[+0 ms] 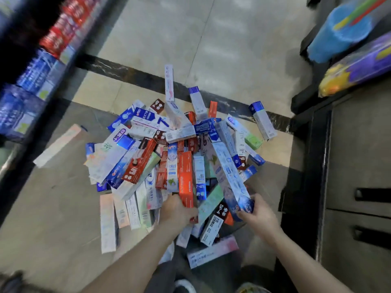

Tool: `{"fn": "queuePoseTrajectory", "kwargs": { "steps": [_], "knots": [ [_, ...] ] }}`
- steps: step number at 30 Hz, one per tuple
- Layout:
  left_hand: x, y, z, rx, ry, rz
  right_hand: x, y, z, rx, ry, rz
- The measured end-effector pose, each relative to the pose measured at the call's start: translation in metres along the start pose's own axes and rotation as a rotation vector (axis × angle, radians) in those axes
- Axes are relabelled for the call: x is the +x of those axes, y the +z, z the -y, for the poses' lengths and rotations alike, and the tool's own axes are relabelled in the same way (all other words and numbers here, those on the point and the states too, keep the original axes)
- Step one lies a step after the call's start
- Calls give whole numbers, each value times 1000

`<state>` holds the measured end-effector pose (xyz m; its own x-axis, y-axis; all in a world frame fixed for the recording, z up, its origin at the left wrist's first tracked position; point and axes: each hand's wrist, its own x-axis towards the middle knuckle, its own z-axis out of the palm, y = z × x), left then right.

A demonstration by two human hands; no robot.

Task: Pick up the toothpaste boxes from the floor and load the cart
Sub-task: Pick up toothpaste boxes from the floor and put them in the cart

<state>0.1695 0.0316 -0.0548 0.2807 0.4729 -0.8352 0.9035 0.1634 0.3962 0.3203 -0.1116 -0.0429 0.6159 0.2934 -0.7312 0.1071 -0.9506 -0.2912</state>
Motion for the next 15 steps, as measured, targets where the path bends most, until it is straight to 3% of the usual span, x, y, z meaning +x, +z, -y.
{"fn": "queuePoseTrajectory", "kwargs": {
  "steps": [8, 15],
  "knots": [
    [-227, -114, -6, 51, 36, -109, -201, -96, 70, 99, -105, 41],
    [-375, -172, 34, -144, 95, -332, -338, -97, 125, 25, -374, 52]
  ]
}}
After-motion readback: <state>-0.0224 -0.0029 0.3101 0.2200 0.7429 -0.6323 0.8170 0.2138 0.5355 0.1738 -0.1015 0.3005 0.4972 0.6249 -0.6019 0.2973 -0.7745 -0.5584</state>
